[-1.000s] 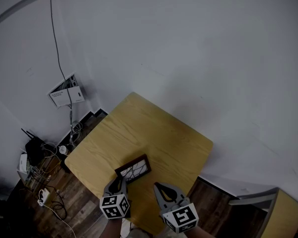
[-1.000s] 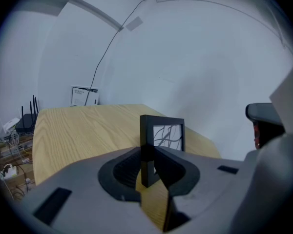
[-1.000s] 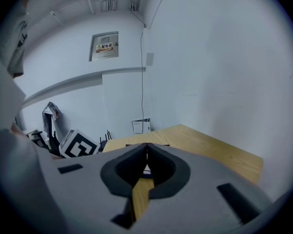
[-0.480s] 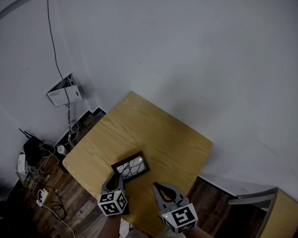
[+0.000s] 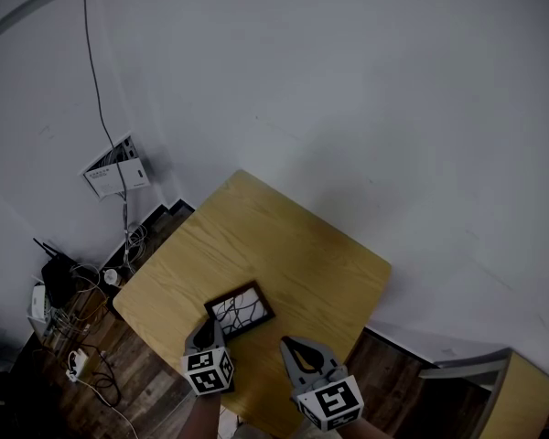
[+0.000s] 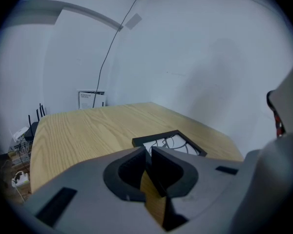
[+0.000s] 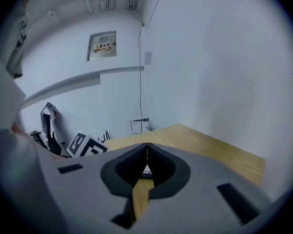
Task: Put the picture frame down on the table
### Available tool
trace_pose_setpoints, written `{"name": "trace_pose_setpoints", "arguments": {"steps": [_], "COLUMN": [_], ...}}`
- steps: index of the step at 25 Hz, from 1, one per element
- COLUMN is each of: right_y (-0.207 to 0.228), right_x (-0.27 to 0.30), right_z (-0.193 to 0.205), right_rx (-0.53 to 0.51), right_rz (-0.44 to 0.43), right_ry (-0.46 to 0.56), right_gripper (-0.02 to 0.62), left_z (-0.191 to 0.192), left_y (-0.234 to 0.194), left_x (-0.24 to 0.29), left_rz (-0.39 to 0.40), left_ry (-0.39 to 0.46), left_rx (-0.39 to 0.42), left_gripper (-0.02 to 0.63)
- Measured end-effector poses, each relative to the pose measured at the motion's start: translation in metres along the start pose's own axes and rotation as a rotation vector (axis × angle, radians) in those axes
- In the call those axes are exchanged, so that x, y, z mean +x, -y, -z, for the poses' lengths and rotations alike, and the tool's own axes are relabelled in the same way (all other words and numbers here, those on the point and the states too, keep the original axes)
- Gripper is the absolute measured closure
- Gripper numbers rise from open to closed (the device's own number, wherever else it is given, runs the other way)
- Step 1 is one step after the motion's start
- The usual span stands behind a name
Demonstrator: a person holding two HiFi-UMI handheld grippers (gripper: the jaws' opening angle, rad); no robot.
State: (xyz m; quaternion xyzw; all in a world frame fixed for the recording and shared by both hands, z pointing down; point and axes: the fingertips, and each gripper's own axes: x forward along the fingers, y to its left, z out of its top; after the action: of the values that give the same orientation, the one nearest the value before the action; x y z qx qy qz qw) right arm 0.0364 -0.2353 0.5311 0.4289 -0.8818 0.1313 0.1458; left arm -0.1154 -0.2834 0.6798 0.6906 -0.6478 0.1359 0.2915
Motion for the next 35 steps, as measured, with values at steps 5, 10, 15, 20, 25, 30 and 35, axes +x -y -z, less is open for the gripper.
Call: {"name": "trace_pose_setpoints", "arguments": {"steps": [5, 10, 15, 20, 25, 30, 35], "right_y": [0.0, -0.004, -0.007, -0.016, -0.031, -0.047, -0.064], "right_x": [0.003, 0.002, -0.005, -0.014, -0.026, -0.04, -0.054], "right_z": [-0.002, -0.005, -0.002, -0.001, -0.005, -0.007, -0.005], "right_rx": [-0.001, -0.003, 0.0, 0.007, 0.009, 0.014, 0.026], "right_rz": [-0.004, 0.002, 0.013, 0.033, 0.052, 0.065, 0.078], "right_ry": [0.005, 0.014, 0.019, 0.032, 0.054, 0.073, 0.086], "right_gripper": [0.595, 0.595, 0.595, 0.595, 0.595, 0.595, 0.595], "left_z": [-0.002, -0.001, -0.004, -0.01, -0.013, -0.016, -0.02], "left_y": [-0.001, -0.003, 0.0, 0.002, 0.005, 0.01, 0.016], "left_x": [0.002, -0.004, -0.02, -0.04, -0.065, -0.092, -0.124], "left_rz": [-0.003, 0.002, 0.021, 0.047, 0.075, 0.113, 0.162], "left_ry": [0.003, 0.004, 0.023, 0.042, 0.055, 0.069, 0.086], "left_rx": [-0.004, -0.016, -0.024, -0.024, -0.021, -0.012, 0.009], "left_gripper": [0.572, 0.574, 0.581, 0.592, 0.601, 0.603, 0.603]}}
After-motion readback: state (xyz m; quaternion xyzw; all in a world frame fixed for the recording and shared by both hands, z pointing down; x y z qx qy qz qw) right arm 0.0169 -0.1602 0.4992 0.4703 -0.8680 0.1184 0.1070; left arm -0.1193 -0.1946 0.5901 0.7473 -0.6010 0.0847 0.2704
